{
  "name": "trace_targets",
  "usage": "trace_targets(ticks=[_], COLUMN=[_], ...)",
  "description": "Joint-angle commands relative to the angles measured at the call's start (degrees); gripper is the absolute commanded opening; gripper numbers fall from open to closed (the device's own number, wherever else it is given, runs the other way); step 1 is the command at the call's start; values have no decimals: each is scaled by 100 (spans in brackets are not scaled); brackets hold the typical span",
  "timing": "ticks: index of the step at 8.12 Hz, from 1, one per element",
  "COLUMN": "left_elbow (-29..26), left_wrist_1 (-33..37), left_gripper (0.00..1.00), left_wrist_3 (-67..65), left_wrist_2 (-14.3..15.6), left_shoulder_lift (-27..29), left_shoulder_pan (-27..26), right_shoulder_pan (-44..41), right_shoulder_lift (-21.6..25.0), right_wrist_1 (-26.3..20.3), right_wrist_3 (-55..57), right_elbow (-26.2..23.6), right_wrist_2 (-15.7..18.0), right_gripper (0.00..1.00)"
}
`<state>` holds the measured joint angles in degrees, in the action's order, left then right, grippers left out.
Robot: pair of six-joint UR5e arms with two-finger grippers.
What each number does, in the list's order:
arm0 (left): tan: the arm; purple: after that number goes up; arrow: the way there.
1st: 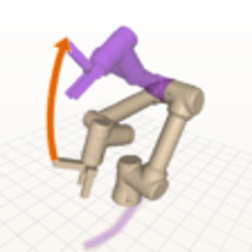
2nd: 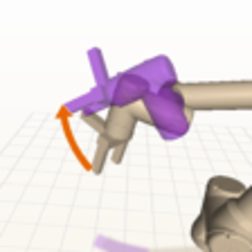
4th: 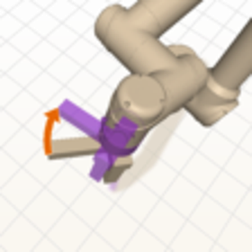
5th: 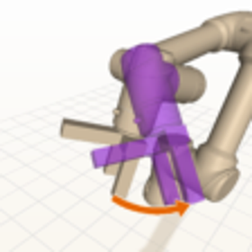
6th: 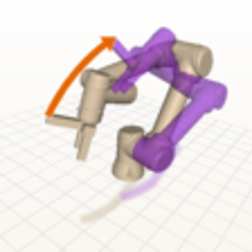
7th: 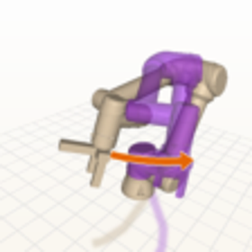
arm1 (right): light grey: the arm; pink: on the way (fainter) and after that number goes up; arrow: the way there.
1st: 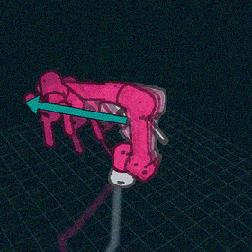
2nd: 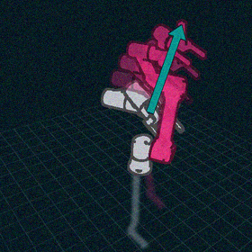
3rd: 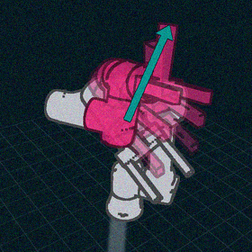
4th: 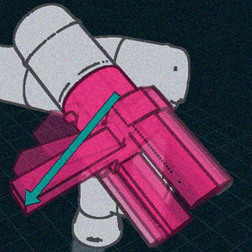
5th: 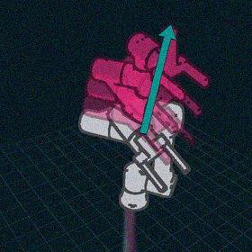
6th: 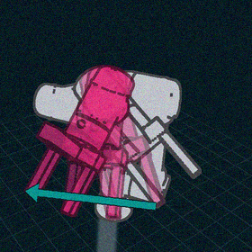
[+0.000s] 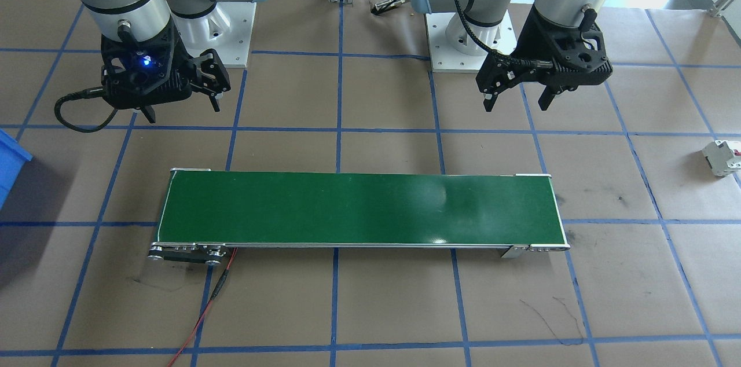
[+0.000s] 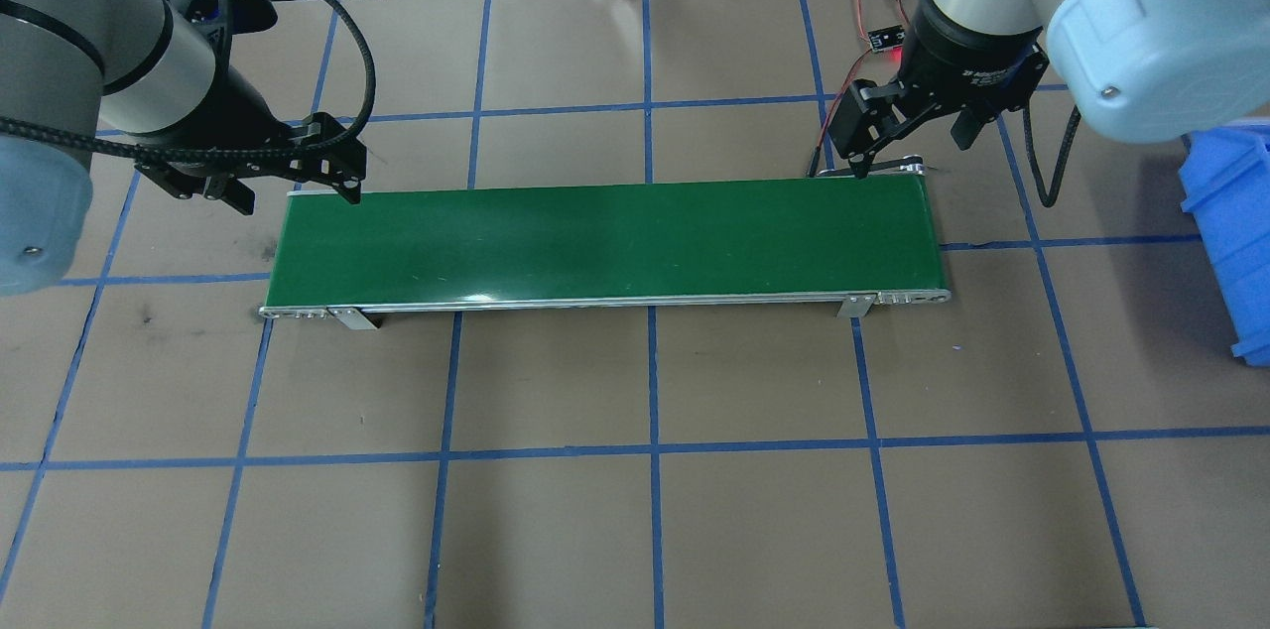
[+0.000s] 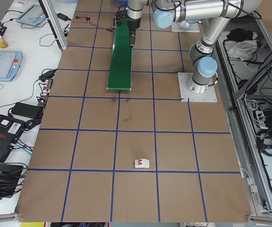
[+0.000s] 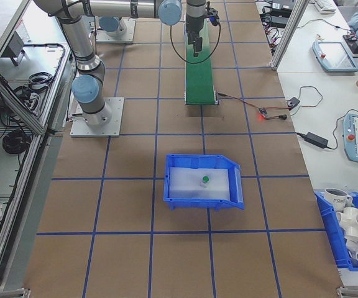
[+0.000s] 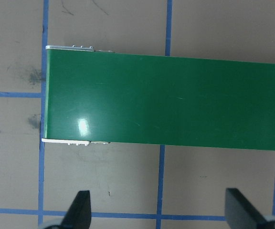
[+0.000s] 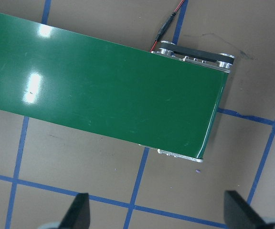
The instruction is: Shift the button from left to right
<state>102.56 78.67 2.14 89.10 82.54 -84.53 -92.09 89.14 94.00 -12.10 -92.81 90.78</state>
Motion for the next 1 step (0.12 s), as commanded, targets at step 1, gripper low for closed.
trace_targets(ticks=[1], left_elbow=[28], left_wrist_1=[-10], left_gripper=[100], left_wrist_3=[6], left_wrist_2=[11], left_shoulder_lift=[16], left_shoulder_pan=[-2], right_shoulder_pan=[-2], right_shoulder_lift=[-20], right_wrist_1=[-22], right_wrist_3=[5], right_elbow=[0], right_wrist_2=[45], right_gripper=[100])
